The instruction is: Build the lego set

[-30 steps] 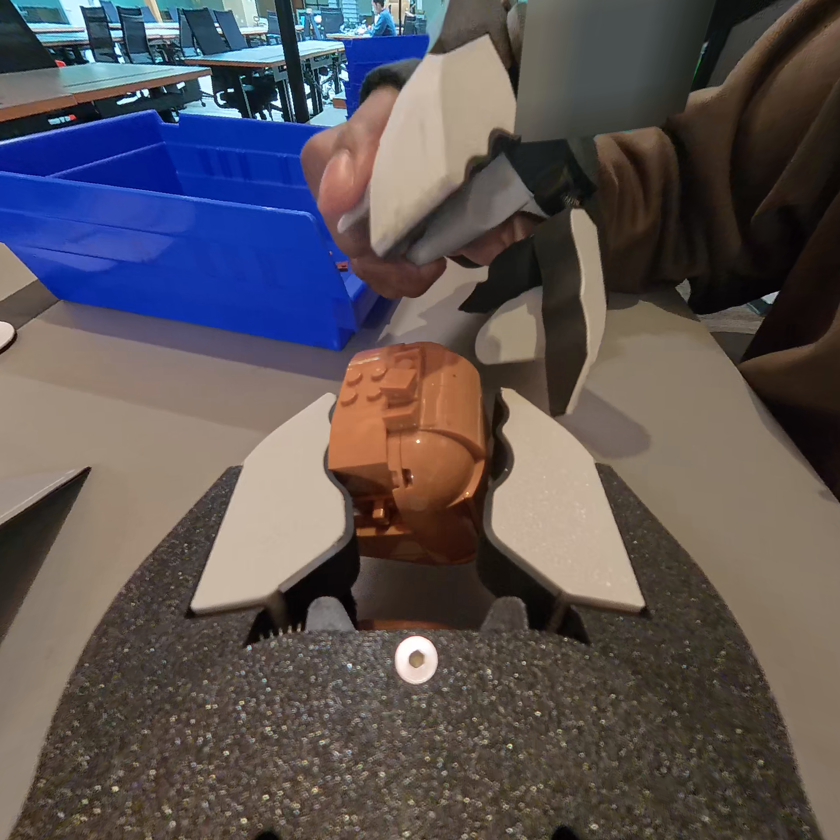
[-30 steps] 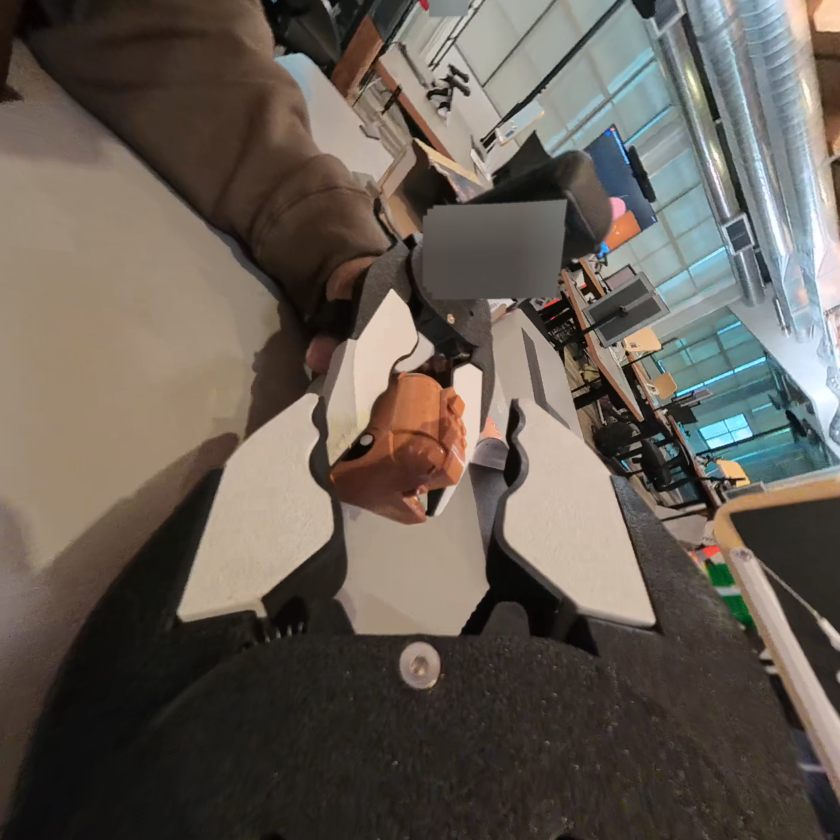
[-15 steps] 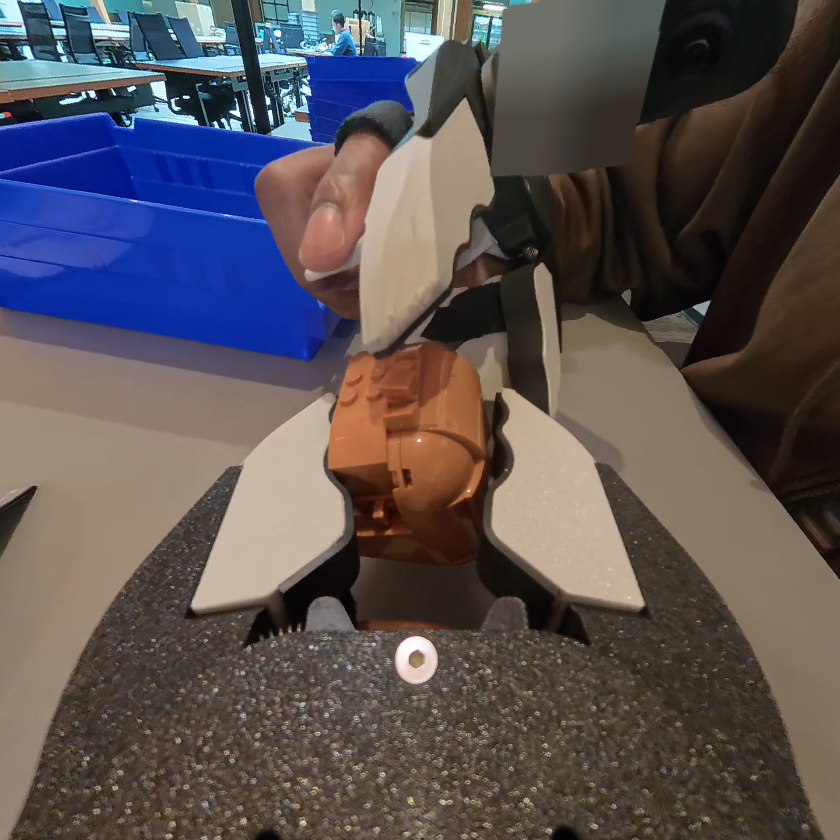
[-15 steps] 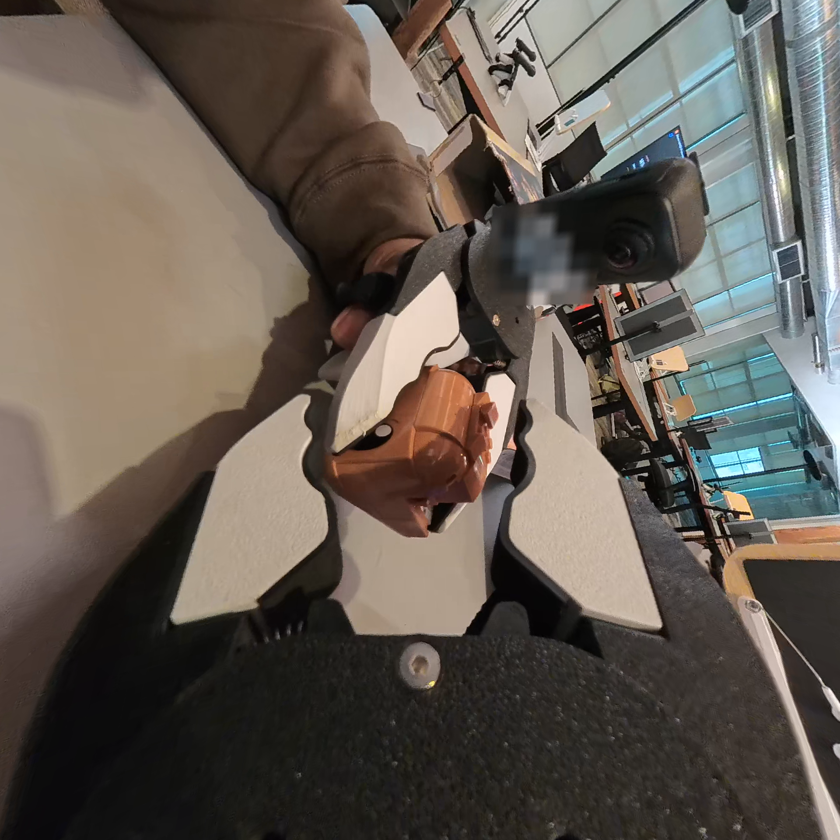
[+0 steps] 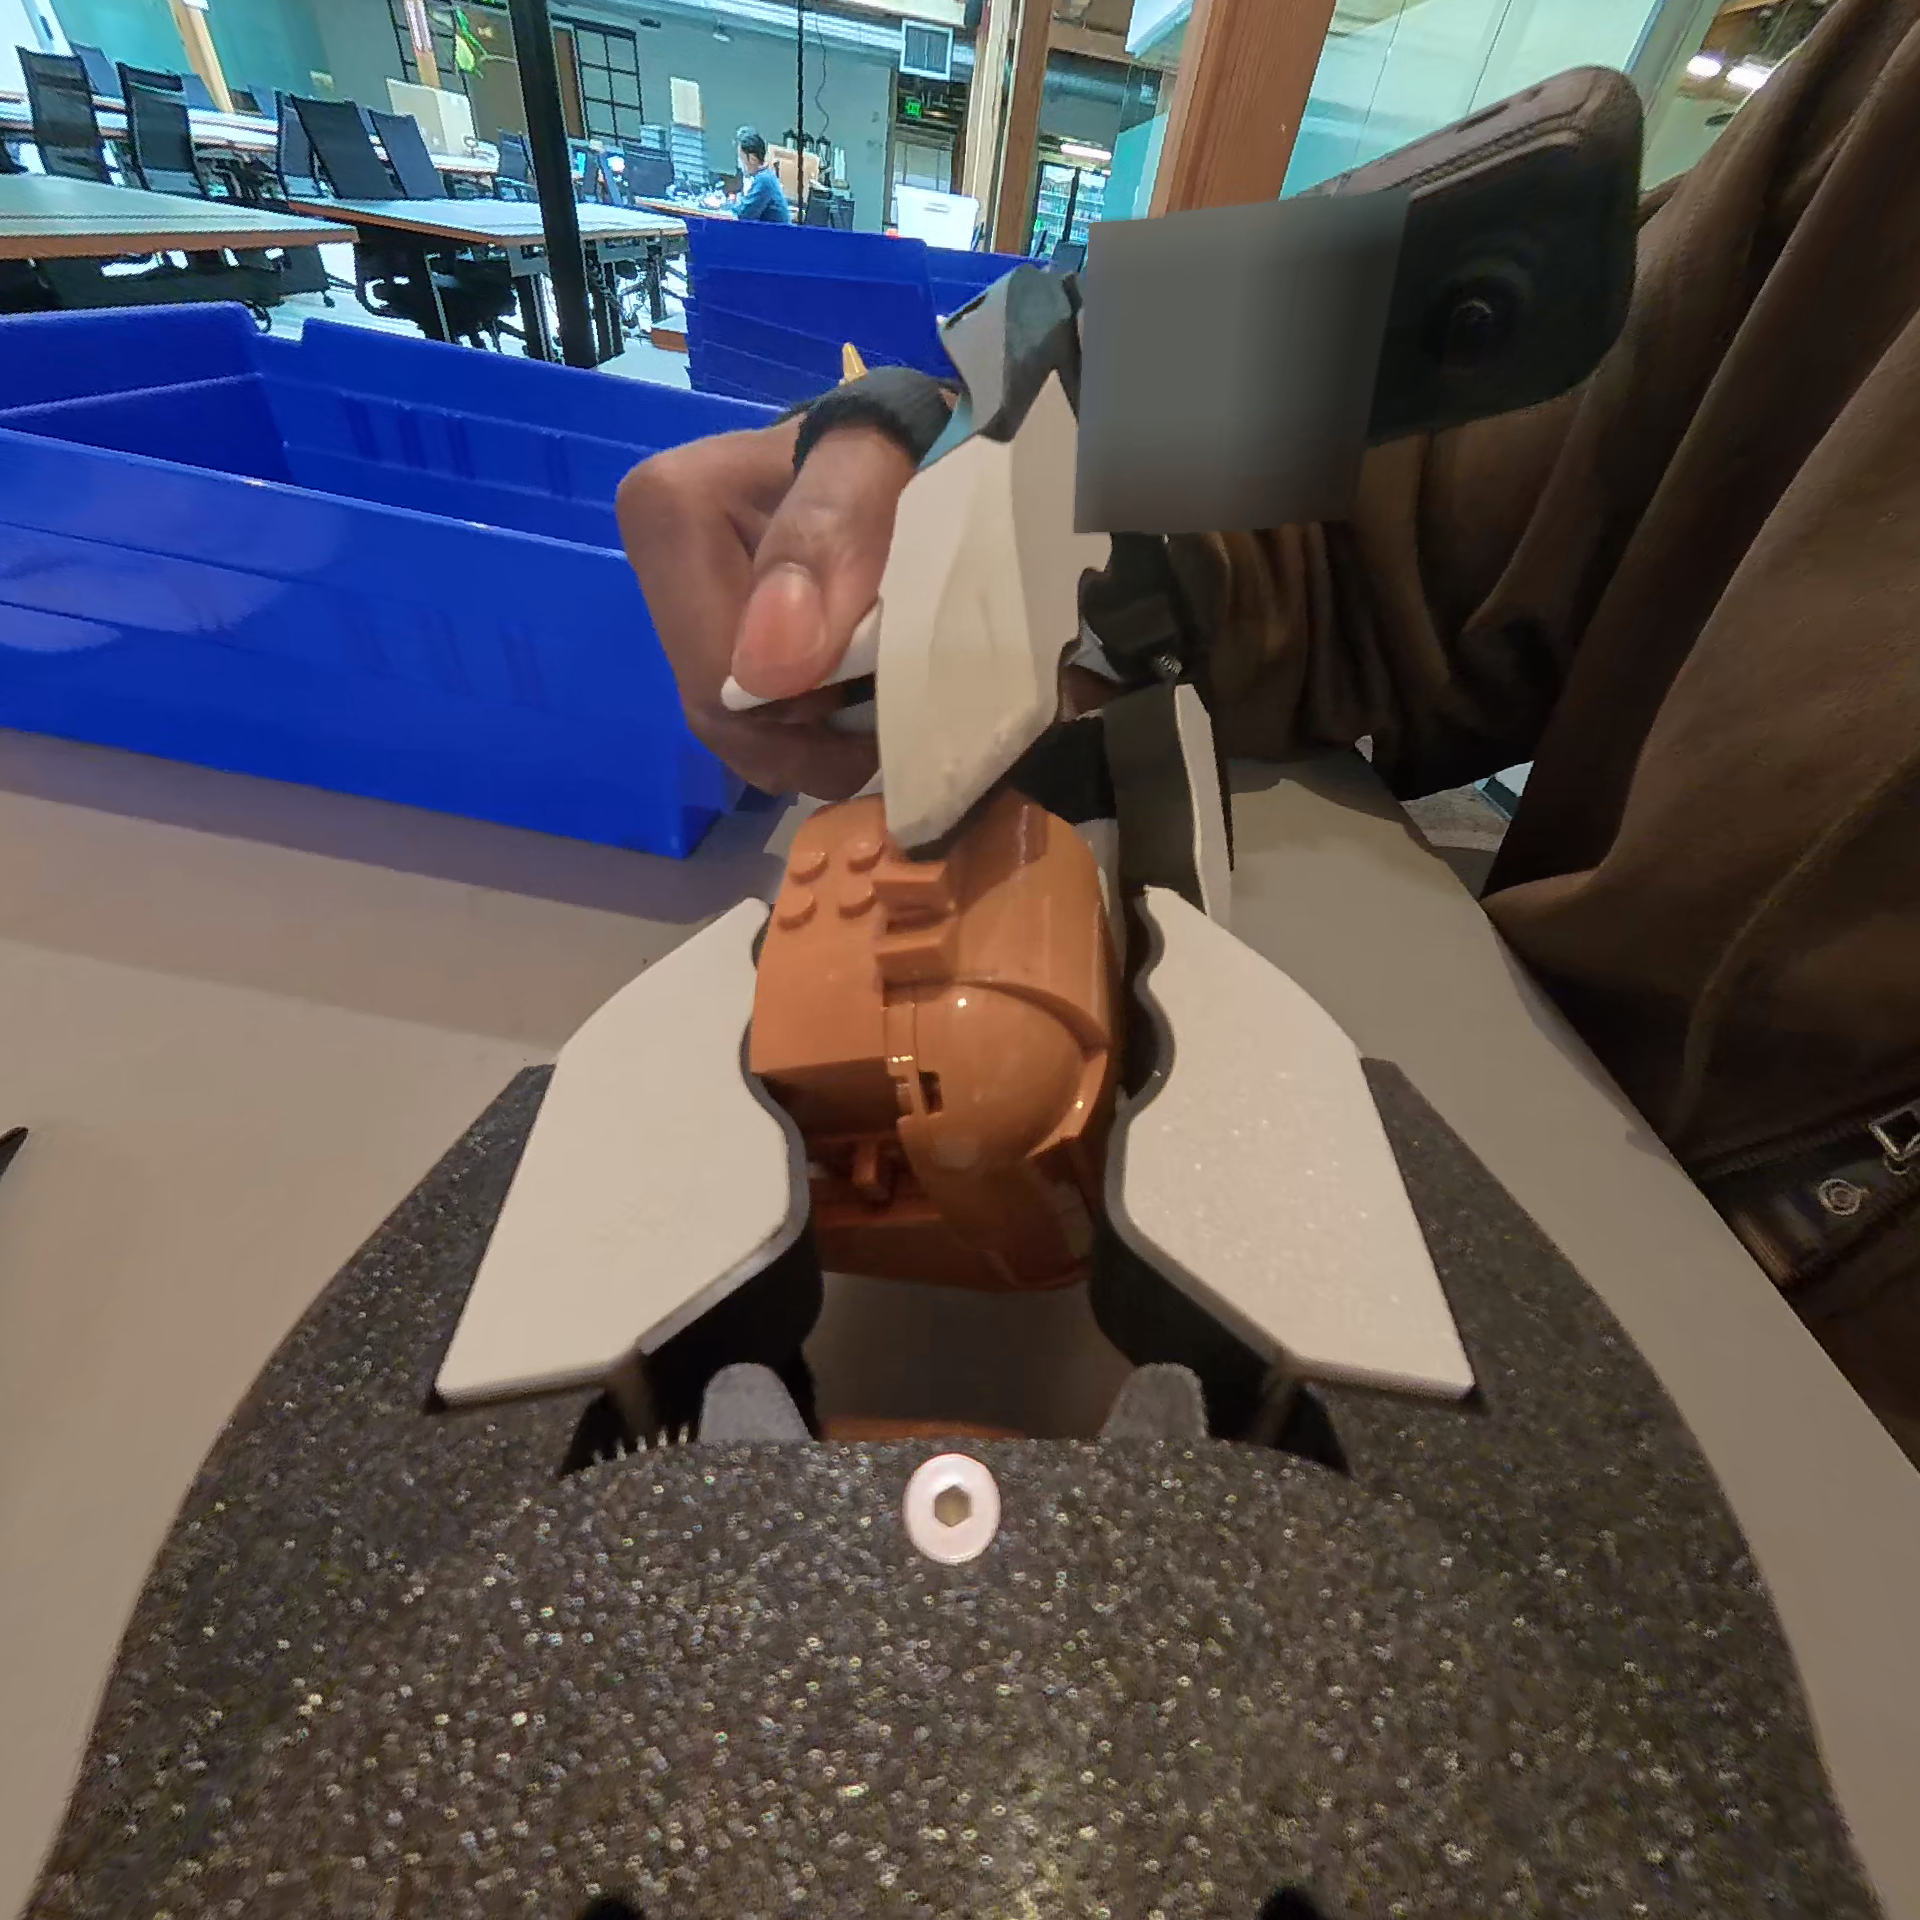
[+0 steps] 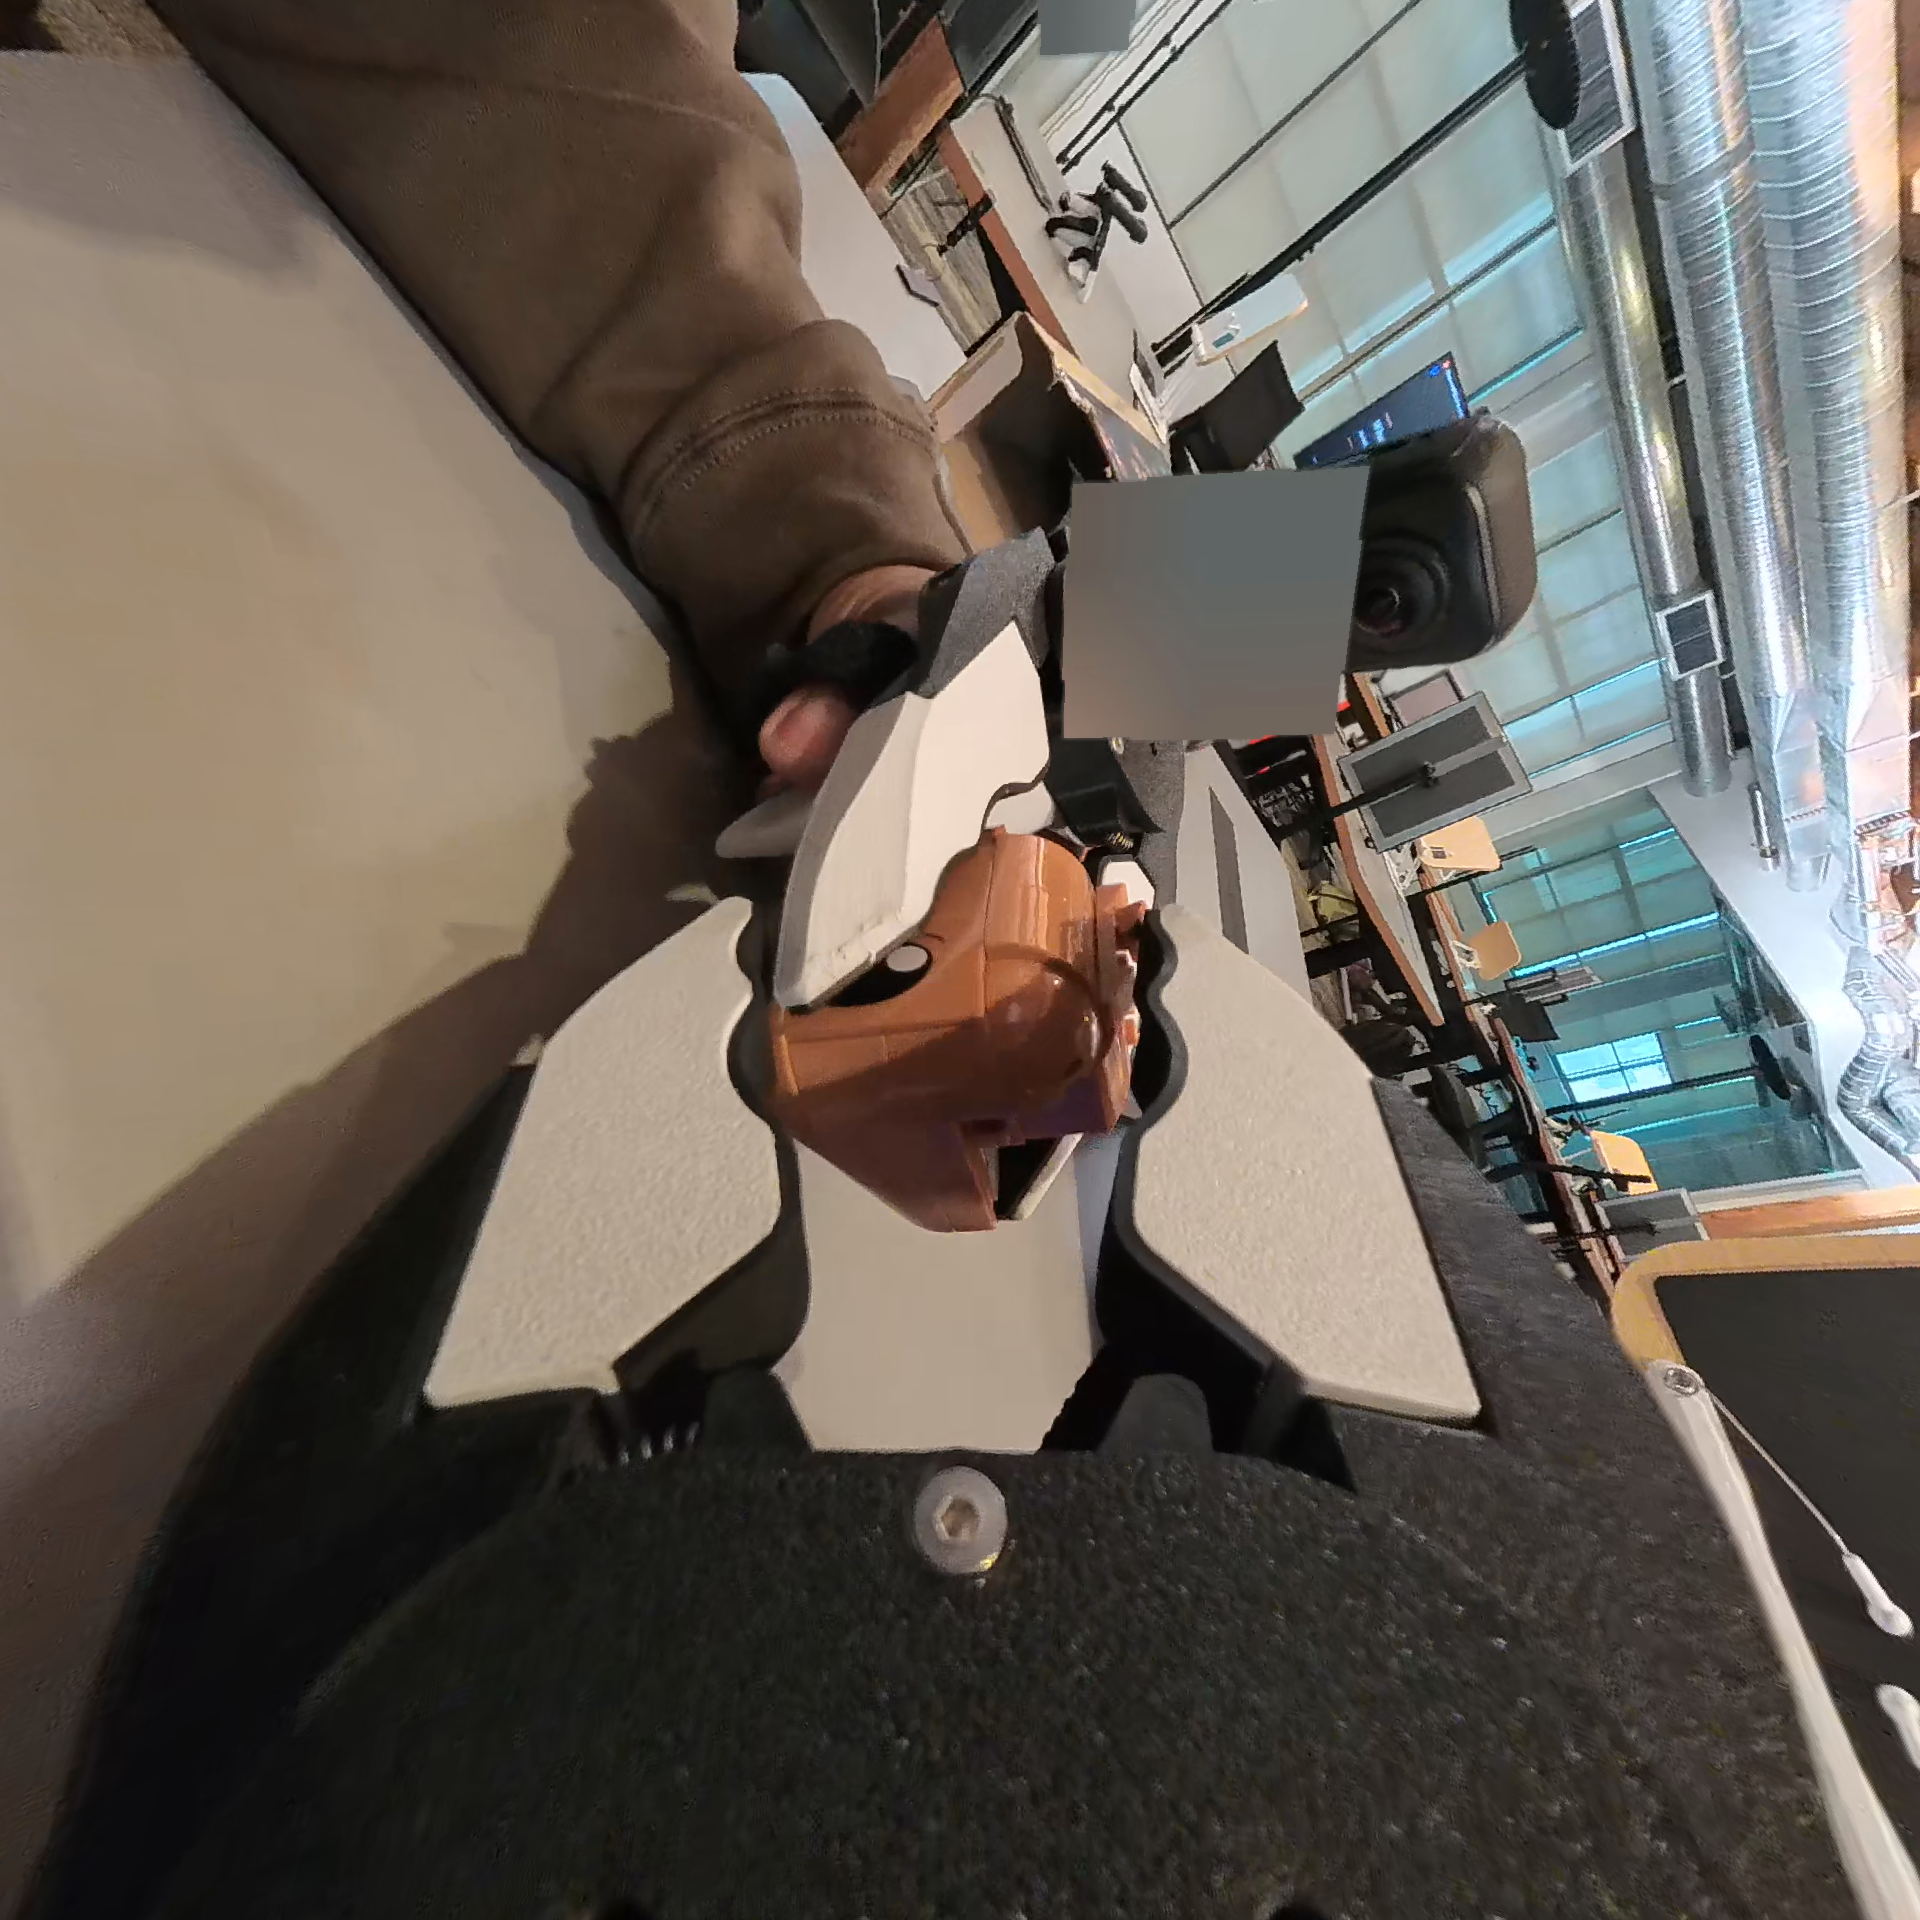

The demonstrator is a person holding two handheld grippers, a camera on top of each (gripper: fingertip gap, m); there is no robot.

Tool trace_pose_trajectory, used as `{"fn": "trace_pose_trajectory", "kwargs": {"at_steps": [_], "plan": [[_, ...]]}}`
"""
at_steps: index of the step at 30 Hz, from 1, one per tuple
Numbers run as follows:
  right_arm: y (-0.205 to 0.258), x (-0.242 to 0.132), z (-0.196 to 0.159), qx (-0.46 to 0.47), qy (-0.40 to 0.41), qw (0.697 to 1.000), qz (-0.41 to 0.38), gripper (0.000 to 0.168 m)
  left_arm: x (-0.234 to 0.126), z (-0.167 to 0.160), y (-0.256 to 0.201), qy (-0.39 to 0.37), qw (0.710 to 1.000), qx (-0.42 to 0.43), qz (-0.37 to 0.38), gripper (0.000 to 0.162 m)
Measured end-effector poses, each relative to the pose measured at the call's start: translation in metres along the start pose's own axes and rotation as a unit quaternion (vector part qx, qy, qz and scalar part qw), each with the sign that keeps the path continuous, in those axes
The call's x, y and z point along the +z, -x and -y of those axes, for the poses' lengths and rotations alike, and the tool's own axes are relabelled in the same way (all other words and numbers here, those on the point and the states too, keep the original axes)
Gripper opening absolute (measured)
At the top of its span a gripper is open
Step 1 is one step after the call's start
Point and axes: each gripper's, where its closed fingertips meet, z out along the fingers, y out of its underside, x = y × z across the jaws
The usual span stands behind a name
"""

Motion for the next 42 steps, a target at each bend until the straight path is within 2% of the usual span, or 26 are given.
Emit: {"fn": "trace_pose_trajectory", "kwargs": {"at_steps": [42], "plan": [[-0.0094,0.0,0.0053,0.02,-0.014,0.998,-0.05,0.058,-0.0026,0.0097,-0.0014,-0.04,0.999,0.002,0.002,0.061]]}}
